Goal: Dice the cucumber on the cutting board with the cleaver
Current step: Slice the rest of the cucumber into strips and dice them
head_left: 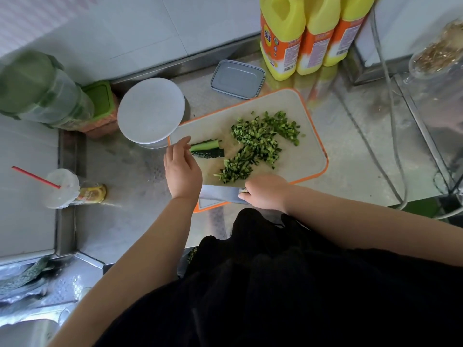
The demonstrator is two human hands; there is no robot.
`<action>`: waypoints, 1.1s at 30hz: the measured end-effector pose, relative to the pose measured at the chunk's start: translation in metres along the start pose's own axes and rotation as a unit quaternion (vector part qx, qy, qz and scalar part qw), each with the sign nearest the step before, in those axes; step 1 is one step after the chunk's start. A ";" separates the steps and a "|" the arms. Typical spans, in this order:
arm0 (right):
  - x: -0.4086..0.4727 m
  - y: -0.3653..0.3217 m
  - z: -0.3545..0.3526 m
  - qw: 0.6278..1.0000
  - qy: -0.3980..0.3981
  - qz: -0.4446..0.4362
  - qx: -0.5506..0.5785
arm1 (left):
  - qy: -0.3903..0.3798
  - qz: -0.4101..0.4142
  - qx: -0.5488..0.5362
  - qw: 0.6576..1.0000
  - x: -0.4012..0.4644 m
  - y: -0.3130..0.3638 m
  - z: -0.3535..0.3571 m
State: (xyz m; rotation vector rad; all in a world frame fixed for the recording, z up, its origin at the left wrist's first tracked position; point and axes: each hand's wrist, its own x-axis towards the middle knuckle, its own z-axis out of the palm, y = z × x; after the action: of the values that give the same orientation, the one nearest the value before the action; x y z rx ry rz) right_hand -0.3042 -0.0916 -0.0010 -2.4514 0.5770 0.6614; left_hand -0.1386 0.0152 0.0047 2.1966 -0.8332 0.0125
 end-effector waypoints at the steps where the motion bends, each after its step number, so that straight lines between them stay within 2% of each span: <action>1: 0.000 0.003 0.001 1.000 0.007 0.013 0.014 | 0.001 -0.006 -0.001 1.000 -0.001 -0.001 0.001; 6: -0.005 0.022 0.002 0.990 0.063 0.103 0.068 | -0.014 -0.014 0.018 1.000 -0.005 -0.009 0.006; 9: -0.006 0.025 0.008 0.986 0.073 0.130 0.076 | -0.095 -0.003 0.103 0.990 0.002 -0.015 0.010; 13: -0.006 0.025 0.010 0.983 0.079 0.143 0.090 | -0.287 0.004 0.259 0.922 0.029 -0.029 0.019; 15: -0.008 0.027 0.008 0.982 0.080 0.152 0.081 | -0.338 0.025 0.305 0.890 0.041 -0.035 0.026; 19: -0.009 0.034 0.004 0.976 0.092 0.175 0.087 | -0.342 0.059 0.312 0.884 0.055 -0.041 0.030; 24: -0.007 0.043 -0.002 0.966 0.105 0.207 0.115 | -0.339 0.036 0.302 0.890 0.060 -0.044 0.028; 28: -0.007 0.045 -0.005 0.960 0.114 0.222 0.125 | -0.322 -0.055 0.260 0.909 0.051 -0.038 0.027; 33: -0.010 0.039 -0.006 0.968 0.108 0.186 0.127 | -0.295 -0.203 0.183 0.916 0.041 -0.036 0.028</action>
State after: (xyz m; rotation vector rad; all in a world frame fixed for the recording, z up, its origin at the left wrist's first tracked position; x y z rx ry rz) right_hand -0.3308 -0.1224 -0.0059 -2.2040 1.1549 0.4269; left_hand -0.0931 -0.0087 -0.0282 2.7441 -0.7014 -0.7936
